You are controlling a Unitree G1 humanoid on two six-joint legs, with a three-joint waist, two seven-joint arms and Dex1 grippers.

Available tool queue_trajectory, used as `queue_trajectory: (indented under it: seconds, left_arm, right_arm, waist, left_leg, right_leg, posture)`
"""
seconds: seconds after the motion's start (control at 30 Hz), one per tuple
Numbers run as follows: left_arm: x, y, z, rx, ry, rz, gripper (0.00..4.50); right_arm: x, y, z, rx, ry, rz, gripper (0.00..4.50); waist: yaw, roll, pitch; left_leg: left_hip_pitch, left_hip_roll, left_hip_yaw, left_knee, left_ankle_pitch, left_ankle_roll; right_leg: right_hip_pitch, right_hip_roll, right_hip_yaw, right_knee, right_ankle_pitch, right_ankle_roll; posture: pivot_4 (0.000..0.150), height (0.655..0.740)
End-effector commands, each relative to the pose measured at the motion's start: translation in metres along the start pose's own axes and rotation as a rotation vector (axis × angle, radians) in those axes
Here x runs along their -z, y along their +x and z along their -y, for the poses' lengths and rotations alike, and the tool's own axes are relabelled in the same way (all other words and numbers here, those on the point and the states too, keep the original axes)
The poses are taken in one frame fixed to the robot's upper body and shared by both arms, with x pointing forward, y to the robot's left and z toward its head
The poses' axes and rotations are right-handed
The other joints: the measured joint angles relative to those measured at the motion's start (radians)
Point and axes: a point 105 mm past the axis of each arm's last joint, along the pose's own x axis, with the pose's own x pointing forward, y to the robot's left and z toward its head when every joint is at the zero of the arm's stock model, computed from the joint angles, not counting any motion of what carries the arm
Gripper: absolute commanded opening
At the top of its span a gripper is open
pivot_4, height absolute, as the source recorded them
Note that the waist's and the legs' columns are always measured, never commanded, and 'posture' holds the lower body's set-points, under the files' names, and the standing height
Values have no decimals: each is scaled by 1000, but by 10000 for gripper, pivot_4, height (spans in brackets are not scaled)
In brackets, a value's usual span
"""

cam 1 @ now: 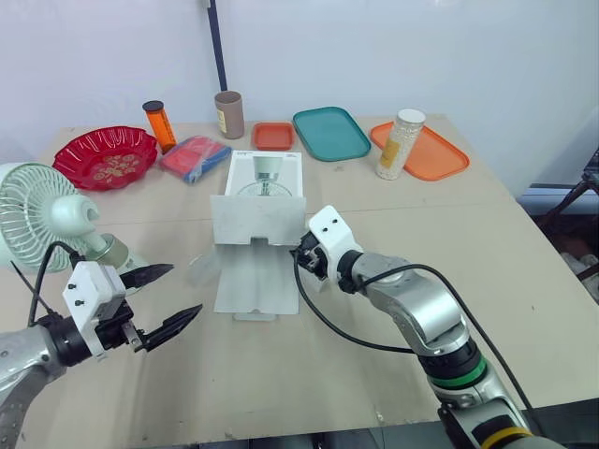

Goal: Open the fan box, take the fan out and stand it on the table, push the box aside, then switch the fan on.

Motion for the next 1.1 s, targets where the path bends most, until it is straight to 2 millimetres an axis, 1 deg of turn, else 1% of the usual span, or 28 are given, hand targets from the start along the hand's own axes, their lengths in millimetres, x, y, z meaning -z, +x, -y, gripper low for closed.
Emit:
queue_trajectory:
  seconds: [0.03, 0.1, 0.4, 0.6, 0.8, 1.0, 1.1]
  left_arm:
    - [-6, 1, 0, -6, 41, 28, 45000]
    - [-6, 2, 0, 1, 46, 30, 45000]
    - [-5, 7, -2, 11, 48, 47, 45000]
    - [-7, 11, -3, 21, 45, 58, 45000]
    - [-6, 15, -7, 34, 44, 63, 45000]
    - [-8, 28, -5, 100, 46, 86, 45000]
    - [-12, 33, -8, 121, 50, 100, 45000]
  right_arm:
    - [-14, -4, 9, 40, -8, 50, 6788]
    - [-14, -4, 10, 47, -3, 45, 503]
    - [-13, -9, 12, 78, 29, 22, 503]
    - [-10, -18, 27, 137, 41, 10, 503]
    - [-4, -32, 38, 176, 53, 6, 503]
    - [19, -57, 56, 246, 58, -30, 503]
    - [27, -72, 57, 232, 52, -48, 503]
  waist:
    - [0, 0, 0]
    - [0, 0, 0]
    - [-6, 0, 0]
    - [-7, 0, 0]
    - [-7, 0, 0]
    - [-7, 0, 0]
    - [-5, 0, 0]
  left_leg:
    - [0, 0, 0, 0, 0, 0]
    - [0, 0, 0, 0, 0, 0]
    - [0, 0, 0, 0, 0, 0]
    - [0, 0, 0, 0, 0, 0]
    - [-1, 0, 0, 0, 0, 0]
    - [-1, 0, 0, 0, 0, 0]
    - [-1, -1, 0, 0, 0, 0]
  right_leg:
    - [0, 0, 0, 0, 0, 0]
    - [0, 0, 0, 0, 0, 0]
    - [0, 0, 0, 1, 0, 0]
    - [0, 0, 0, 1, 0, 0]
    - [-1, 0, 0, 1, 0, 0]
    - [-1, 0, 0, 1, 0, 0]
    - [-1, 0, 0, 1, 0, 0]
  posture:
    - [1500, 7255]
    - [1500, 7255]
    - [1500, 7255]
    - [1500, 7255]
    - [1500, 7255]
    - [1500, 7255]
    - [1500, 7255]
